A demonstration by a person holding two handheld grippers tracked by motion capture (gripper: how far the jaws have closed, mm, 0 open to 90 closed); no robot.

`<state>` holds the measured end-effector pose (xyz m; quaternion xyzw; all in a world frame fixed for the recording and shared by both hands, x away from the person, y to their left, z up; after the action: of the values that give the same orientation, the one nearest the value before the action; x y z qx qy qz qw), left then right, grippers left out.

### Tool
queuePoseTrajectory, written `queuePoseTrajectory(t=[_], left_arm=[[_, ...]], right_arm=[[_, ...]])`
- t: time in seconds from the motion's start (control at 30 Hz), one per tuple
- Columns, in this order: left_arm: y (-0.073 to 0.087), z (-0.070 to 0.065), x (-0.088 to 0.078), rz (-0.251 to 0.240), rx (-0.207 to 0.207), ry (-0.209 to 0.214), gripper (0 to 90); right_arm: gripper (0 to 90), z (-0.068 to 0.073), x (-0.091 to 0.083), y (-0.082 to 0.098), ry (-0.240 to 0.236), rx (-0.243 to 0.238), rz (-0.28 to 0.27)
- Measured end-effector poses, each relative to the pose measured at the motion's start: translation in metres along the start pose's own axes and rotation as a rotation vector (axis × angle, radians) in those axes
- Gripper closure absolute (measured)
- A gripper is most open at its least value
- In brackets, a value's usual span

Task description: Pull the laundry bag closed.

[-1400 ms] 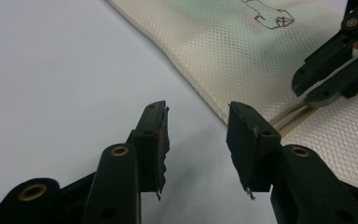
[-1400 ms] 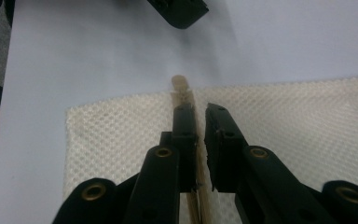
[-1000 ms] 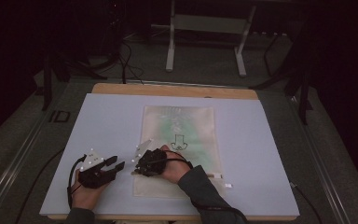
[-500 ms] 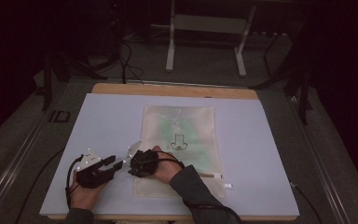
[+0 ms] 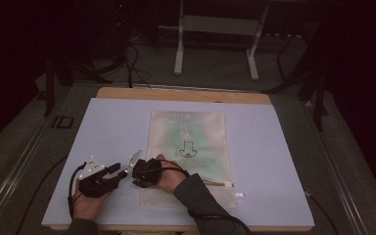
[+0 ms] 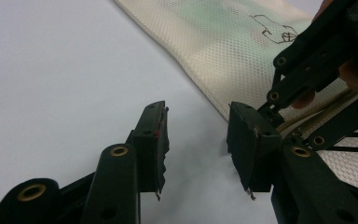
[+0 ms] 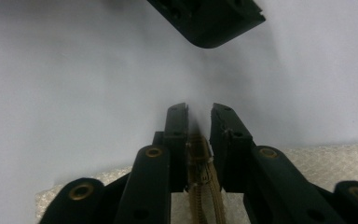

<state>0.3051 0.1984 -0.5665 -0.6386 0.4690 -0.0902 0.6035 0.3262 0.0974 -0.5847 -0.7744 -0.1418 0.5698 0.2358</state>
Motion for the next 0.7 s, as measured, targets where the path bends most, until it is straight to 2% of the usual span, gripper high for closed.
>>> queuePoseTrajectory(t=[0.13,0.7], left_arm=[[0.0002,-0.0003,0.0002,0.002,0.001,0.0,56.9],[0.0002,-0.0001,0.0002,0.001,0.0,-0.002,56.7]], right_arm=[[80.4,-0.0001,0.0,0.0001,-0.011,0.01,0.0],[80.9,-0.0002,-0.0075,-0.0054,-0.015,0.014,-0.023]])
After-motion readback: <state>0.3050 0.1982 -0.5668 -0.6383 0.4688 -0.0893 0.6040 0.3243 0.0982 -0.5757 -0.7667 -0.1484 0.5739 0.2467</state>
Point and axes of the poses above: each handheld gripper's, and its own axes: x roughly forward along the jaws, y roughly out of its underside, z roughly to its left, the point moved 8 cm from there along x, roughly forward along the jaws, and after that the axes turned 14 degrees about y, right-handed, at the moved point
